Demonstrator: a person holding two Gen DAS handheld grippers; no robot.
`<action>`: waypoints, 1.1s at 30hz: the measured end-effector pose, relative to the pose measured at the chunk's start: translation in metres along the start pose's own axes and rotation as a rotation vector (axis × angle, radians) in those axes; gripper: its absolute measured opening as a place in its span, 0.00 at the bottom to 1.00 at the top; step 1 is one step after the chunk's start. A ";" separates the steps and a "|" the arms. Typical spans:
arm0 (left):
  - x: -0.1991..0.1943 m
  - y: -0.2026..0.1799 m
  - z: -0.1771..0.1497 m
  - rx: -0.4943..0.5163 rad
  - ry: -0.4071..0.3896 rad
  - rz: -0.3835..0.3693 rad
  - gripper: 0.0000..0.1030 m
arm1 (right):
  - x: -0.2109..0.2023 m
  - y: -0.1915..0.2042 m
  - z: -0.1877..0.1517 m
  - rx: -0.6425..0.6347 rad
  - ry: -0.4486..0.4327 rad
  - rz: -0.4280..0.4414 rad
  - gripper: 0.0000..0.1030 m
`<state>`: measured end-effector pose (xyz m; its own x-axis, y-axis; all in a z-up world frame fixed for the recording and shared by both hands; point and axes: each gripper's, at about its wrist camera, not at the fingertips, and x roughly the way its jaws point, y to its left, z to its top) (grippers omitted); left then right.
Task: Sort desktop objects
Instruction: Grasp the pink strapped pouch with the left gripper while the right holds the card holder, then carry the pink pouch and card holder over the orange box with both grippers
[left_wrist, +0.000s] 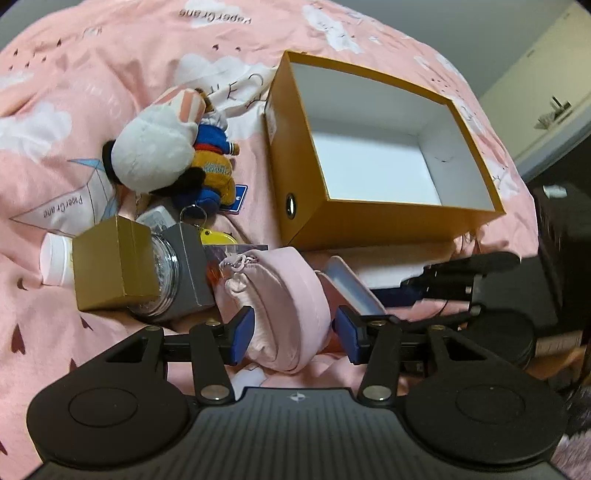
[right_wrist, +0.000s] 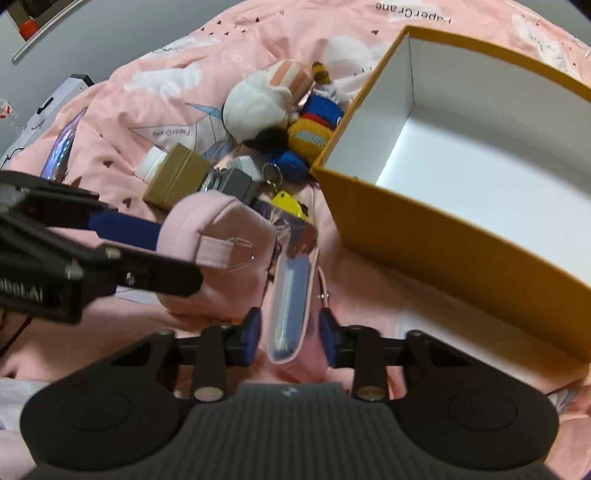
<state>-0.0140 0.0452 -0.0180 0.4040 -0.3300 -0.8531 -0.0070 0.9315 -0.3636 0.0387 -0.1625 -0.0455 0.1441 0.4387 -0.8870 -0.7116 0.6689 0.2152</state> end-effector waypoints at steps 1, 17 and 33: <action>0.002 -0.002 0.002 -0.001 0.004 0.004 0.55 | 0.000 -0.001 -0.001 0.000 -0.001 0.001 0.28; -0.005 -0.013 0.000 0.039 -0.044 0.074 0.20 | -0.031 -0.012 -0.008 0.047 -0.120 0.003 0.18; -0.091 -0.054 0.041 0.150 -0.351 -0.096 0.19 | -0.151 -0.014 0.013 0.092 -0.511 -0.019 0.18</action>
<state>-0.0129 0.0311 0.0944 0.6845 -0.3690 -0.6287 0.1695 0.9193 -0.3551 0.0359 -0.2308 0.0903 0.4906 0.6475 -0.5832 -0.6451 0.7198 0.2565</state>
